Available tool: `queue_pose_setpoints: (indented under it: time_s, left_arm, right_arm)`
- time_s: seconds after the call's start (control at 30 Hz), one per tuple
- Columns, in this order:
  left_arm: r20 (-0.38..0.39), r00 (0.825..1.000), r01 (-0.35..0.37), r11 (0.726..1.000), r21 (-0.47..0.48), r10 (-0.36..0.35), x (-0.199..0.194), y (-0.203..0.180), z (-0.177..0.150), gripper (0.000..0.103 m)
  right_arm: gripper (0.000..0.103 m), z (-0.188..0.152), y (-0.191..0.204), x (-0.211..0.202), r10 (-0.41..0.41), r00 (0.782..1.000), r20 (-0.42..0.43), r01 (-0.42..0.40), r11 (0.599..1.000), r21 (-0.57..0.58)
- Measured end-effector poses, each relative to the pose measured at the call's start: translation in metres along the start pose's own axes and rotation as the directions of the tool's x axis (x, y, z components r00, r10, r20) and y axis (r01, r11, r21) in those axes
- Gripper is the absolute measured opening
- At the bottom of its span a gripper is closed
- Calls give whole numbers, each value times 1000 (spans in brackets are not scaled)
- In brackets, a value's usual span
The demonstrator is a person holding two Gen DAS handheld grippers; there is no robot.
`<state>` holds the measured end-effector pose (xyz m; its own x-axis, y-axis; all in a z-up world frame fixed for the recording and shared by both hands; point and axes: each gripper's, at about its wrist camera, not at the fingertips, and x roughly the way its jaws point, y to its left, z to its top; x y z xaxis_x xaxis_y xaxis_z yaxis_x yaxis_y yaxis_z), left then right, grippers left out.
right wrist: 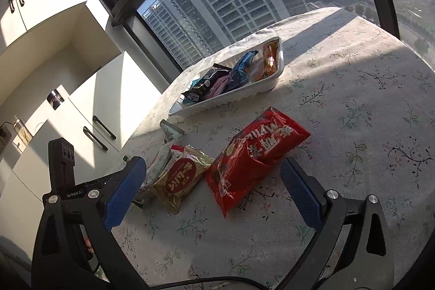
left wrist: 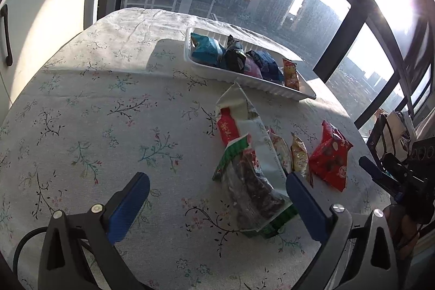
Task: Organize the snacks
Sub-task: 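Move both grippers back toward the remaining snack packets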
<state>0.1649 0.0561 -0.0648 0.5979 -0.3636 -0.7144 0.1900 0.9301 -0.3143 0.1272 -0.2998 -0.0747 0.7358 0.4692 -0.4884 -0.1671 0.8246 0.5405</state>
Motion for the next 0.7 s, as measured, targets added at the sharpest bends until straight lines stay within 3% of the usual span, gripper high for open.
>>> queue_pose_setpoints:
  time_s: [0.3, 0.57, 0.7]
  left_arm:
    - [-23, 999, -28, 999, 23, 28, 4, 6, -6, 64]
    - [-19, 998, -63, 997, 42, 64, -4, 6, -15, 62]
    - [-9, 999, -46, 998, 52, 47, -7, 3, -17, 62]
  right_arm:
    - [100, -1, 11, 6, -15, 999, -30, 13, 998, -56]
    - [100, -1, 11, 9, -21, 999, -37, 19, 998, -56]
    - [100, -1, 11, 9, -22, 999, -37, 20, 998, -57]
